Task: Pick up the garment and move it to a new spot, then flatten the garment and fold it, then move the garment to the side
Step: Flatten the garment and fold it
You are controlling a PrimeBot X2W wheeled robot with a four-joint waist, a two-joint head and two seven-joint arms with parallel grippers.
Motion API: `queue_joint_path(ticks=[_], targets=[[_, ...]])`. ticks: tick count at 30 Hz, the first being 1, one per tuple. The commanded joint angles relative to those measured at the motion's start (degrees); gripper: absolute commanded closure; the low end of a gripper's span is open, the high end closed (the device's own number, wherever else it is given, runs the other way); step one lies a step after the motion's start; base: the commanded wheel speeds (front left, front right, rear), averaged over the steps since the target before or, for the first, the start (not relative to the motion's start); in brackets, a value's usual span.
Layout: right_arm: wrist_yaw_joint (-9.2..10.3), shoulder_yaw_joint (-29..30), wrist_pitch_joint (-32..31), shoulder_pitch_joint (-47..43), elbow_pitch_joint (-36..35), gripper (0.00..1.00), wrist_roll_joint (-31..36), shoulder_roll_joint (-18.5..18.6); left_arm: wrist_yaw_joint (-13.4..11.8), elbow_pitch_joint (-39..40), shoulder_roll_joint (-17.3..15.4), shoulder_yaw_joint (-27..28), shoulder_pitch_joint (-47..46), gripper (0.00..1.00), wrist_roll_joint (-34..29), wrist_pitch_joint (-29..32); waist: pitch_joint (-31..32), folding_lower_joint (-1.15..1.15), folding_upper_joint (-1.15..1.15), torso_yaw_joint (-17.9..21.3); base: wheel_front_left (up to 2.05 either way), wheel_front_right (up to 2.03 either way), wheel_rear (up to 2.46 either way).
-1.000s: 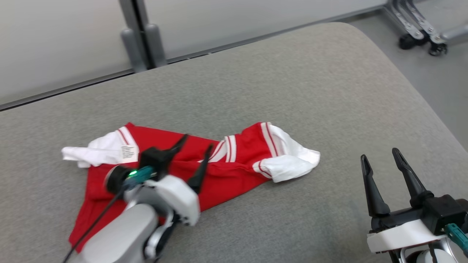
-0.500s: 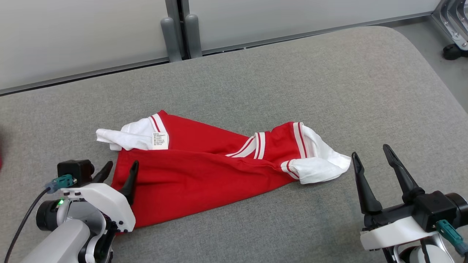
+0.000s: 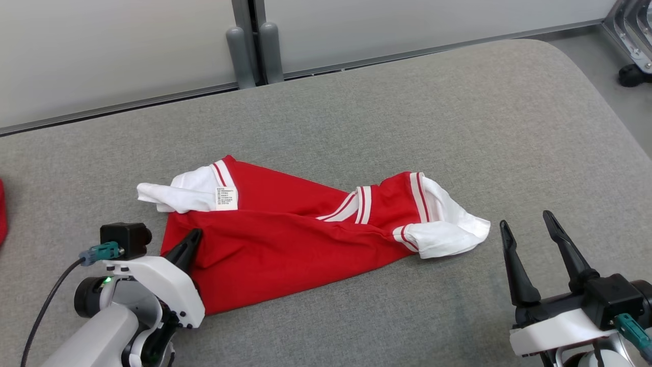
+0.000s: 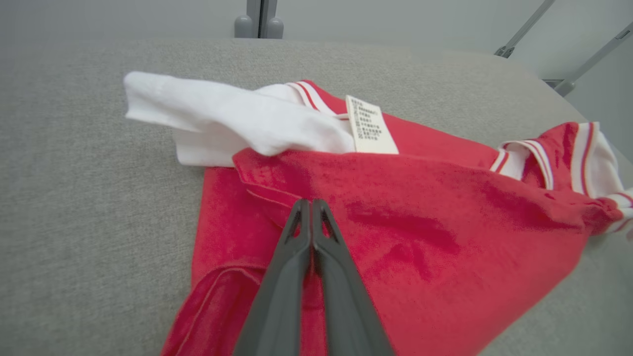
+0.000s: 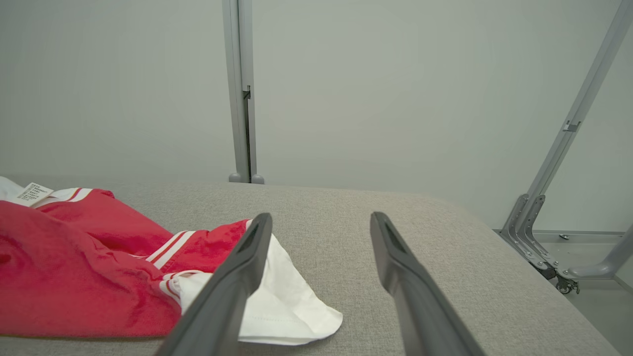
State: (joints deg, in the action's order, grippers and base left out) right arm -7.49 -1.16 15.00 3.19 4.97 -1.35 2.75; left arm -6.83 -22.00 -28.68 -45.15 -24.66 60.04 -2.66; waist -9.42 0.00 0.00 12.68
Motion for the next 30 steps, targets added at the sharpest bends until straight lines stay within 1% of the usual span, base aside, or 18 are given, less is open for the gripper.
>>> queue_joint_path(ticks=[1,9,13,16,19,21,24,25,26,27,28,30], targets=[[-0.01,0.2,0.3,-0.3,0.1,0.00,0.4,0.3,0.1,0.6,0.0,0.0,0.5,1.00,-0.2,-0.3,0.3,0.00,0.00,-0.7,0.00,0.00,0.00],[-0.01,-0.1,0.3,-0.2,0.5,0.00,0.9,0.3,-0.8,6.1,-1.1,-0.7,2.5,1.00,-0.8,-0.6,1.1,0.00,0.00,-4.7,0.00,0.00,0.00],[-0.01,0.3,0.3,-1.0,0.5,0.00,1.1,0.3,-1.3,11.0,-2.0,-1.8,5.2,1.00,-1.9,-1.6,2.2,0.00,0.00,-6.0,0.00,0.00,0.00],[-0.01,0.7,0.3,-2.1,0.5,0.00,1.2,0.3,-1.5,17.4,-2.7,-3.8,9.6,1.00,-1.1,-0.9,3.0,0.00,0.00,-7.2,0.00,0.00,0.00],[-0.01,1.0,0.3,-3.3,0.6,0.00,1.1,0.3,-2.8,22.7,-4.2,-5.8,15.1,1.00,-0.7,-0.5,3.8,0.00,0.00,-8.2,0.00,0.00,0.00],[-0.01,1.2,0.3,-3.8,0.6,0.00,0.9,0.3,-3.4,24.8,-4.1,-6.7,19.0,1.00,0.5,-1.3,4.1,0.00,0.00,-8.8,0.00,0.00,0.00],[-0.01,1.2,0.3,-4.7,1.0,0.00,0.6,0.3,-4.9,24.4,-4.3,-7.7,23.4,1.00,0.3,-3.2,4.9,0.00,0.00,-9.7,0.00,0.00,0.00],[-0.01,1.2,0.3,-4.9,1.1,0.00,0.6,0.3,-5.2,23.9,-3.6,-7.7,24.6,0.94,0.7,-4.1,5.2,0.00,0.00,-9.9,0.00,0.00,0.00],[-0.01,1.2,0.3,-5.0,1.2,0.00,0.7,0.3,-5.4,23.2,-3.2,-7.9,25.8,0.50,0.9,-5.0,5.4,0.00,0.00,-10.2,0.00,0.00,0.00],[-0.01,1.3,0.3,-5.1,1.3,0.00,0.7,0.3,-5.3,22.5,-2.7,-8.0,26.8,0.00,1.3,-5.7,5.7,0.00,0.00,-10.4,0.00,0.00,0.00],[-0.01,1.2,0.3,-5.3,1.4,0.00,0.8,0.3,-5.4,21.9,-2.2,-7.8,27.6,0.00,1.7,-6.4,6.0,0.00,0.00,-10.6,0.00,0.00,0.00],[-0.01,1.3,0.3,-5.6,1.6,0.00,1.0,0.3,-4.9,21.4,-1.3,-7.2,28.3,0.00,2.4,-8.0,6.3,0.00,0.00,-11.0,0.00,0.00,0.00]])
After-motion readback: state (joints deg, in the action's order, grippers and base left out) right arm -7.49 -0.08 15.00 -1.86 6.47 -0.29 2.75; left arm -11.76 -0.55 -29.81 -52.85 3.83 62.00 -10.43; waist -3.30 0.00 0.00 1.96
